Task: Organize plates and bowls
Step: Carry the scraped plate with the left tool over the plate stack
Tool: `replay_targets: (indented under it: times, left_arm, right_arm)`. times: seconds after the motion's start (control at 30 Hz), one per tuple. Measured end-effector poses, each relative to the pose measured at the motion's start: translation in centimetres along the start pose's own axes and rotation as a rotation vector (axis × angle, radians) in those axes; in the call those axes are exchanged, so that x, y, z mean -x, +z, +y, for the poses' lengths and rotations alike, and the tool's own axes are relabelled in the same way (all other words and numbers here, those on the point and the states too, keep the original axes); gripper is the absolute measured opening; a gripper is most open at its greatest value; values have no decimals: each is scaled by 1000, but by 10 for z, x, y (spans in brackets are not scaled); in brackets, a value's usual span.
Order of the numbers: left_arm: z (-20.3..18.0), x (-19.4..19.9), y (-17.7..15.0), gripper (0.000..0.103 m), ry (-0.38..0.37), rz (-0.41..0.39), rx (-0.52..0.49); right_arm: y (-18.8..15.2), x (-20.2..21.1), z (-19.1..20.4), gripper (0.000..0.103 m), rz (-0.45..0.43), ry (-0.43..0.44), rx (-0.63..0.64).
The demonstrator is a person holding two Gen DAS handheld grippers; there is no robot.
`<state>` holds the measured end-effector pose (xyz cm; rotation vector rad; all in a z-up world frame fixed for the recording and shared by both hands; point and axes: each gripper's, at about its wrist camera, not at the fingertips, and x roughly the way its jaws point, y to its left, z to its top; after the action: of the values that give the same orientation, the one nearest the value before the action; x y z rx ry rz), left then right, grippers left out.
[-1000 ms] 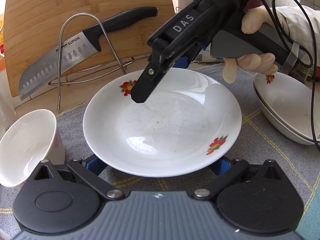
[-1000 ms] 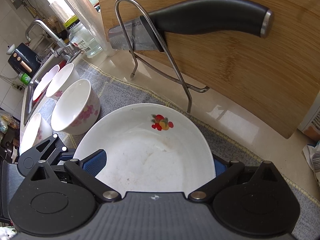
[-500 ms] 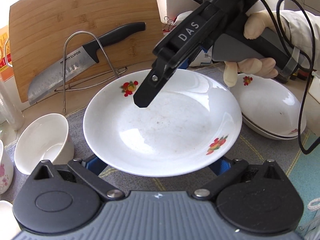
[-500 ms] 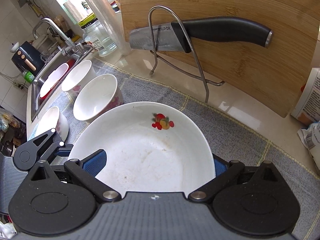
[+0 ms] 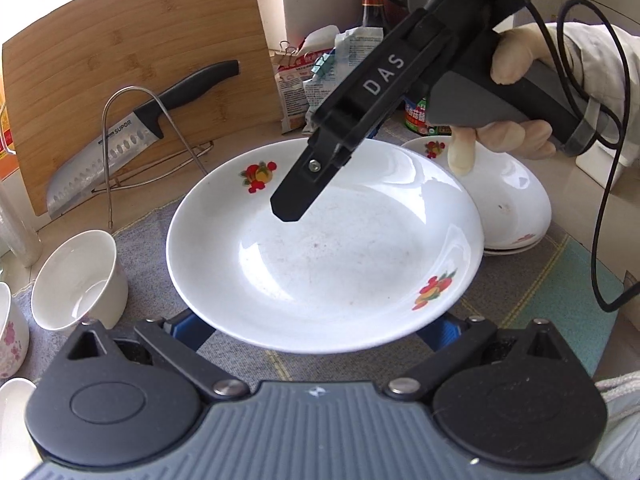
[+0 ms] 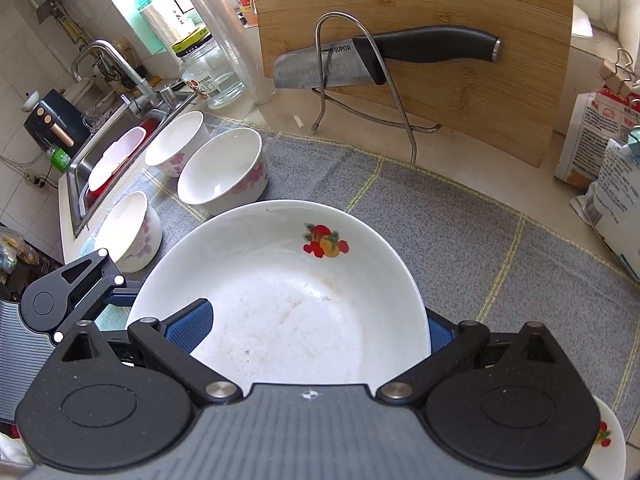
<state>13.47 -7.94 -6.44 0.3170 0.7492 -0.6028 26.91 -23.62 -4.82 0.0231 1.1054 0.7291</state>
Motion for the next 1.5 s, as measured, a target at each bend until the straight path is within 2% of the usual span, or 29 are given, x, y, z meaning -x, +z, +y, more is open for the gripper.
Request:
replay_targets:
  times: [0.67,1.13,1.5]
  left_arm:
    - [-57,12,1,102,-116,10,-108]
    - [-81,-9,9,102,-210,12,-181]
    - [-92,-31,21,102,-256,38,-203]
  right_arm:
    - [-77,58,-6,103,-55,-85,-104]
    - [-112,89,-33,103,-80,-151,-197]
    - [-127,93,-59,103,-77,-172,-247]
